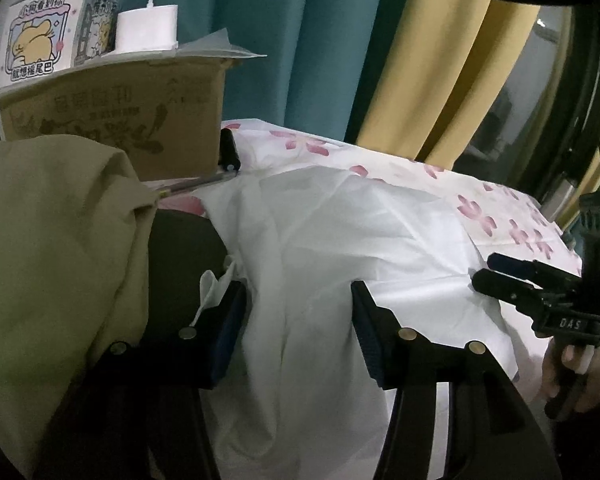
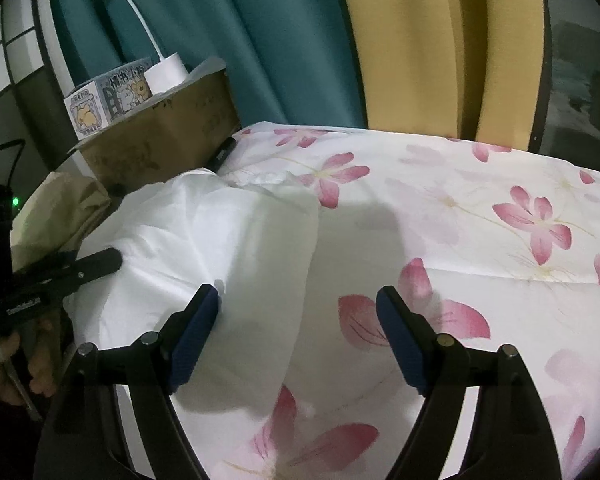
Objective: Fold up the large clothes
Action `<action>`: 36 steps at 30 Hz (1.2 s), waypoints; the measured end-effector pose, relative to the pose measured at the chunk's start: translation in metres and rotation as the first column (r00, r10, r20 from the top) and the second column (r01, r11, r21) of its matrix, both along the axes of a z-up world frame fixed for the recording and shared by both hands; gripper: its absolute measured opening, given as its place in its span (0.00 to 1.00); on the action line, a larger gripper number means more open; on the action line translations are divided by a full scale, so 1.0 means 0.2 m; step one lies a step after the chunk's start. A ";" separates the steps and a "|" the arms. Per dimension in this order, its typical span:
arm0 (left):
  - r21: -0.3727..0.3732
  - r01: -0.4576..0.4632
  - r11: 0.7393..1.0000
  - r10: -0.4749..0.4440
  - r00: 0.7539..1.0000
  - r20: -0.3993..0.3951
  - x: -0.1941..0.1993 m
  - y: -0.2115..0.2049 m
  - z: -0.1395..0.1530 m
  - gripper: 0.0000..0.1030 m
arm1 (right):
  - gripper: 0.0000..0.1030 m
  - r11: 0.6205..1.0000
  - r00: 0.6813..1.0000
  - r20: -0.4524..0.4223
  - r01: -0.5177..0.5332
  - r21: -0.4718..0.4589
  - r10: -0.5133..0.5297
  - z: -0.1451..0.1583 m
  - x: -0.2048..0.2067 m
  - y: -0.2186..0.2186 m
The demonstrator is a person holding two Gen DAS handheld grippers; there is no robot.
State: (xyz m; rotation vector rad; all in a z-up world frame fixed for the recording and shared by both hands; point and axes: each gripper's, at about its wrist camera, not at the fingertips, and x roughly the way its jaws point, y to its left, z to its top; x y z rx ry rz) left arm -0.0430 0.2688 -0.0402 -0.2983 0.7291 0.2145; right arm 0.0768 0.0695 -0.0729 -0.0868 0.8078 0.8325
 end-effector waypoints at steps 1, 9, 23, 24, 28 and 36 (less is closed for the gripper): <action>0.003 0.000 1.000 0.000 1.000 0.000 -0.01 -0.01 0.00 0.55 | 0.78 1.000 1.000 -0.004 0.003 -0.003 -0.003 -0.01 0.00 -0.01; 0.029 -0.028 0.999 0.028 1.000 -0.011 -0.06 -0.07 -0.03 0.55 | 0.81 1.000 1.000 -0.013 0.028 -0.012 -0.028 -0.04 -0.06 -0.11; 0.108 -0.088 0.990 0.086 0.996 0.022 -0.16 -0.24 0.09 0.55 | 0.81 0.997 0.997 0.010 0.073 -0.009 -0.073 0.02 -0.16 -0.31; 0.110 -0.088 0.990 0.086 0.996 0.023 -0.17 -0.26 0.09 0.55 | 0.81 0.997 0.997 0.011 0.076 -0.009 -0.076 0.03 -0.16 -0.33; 0.120 -0.070 0.990 0.067 0.997 0.030 -0.19 -0.34 0.12 0.55 | 0.81 0.995 0.995 0.016 0.097 -0.006 -0.097 0.04 -0.19 -0.40; 0.149 -0.033 0.988 0.029 0.999 0.029 -0.18 -0.50 0.14 0.55 | 0.81 0.989 0.989 0.029 0.147 0.004 -0.147 0.06 -0.23 -0.56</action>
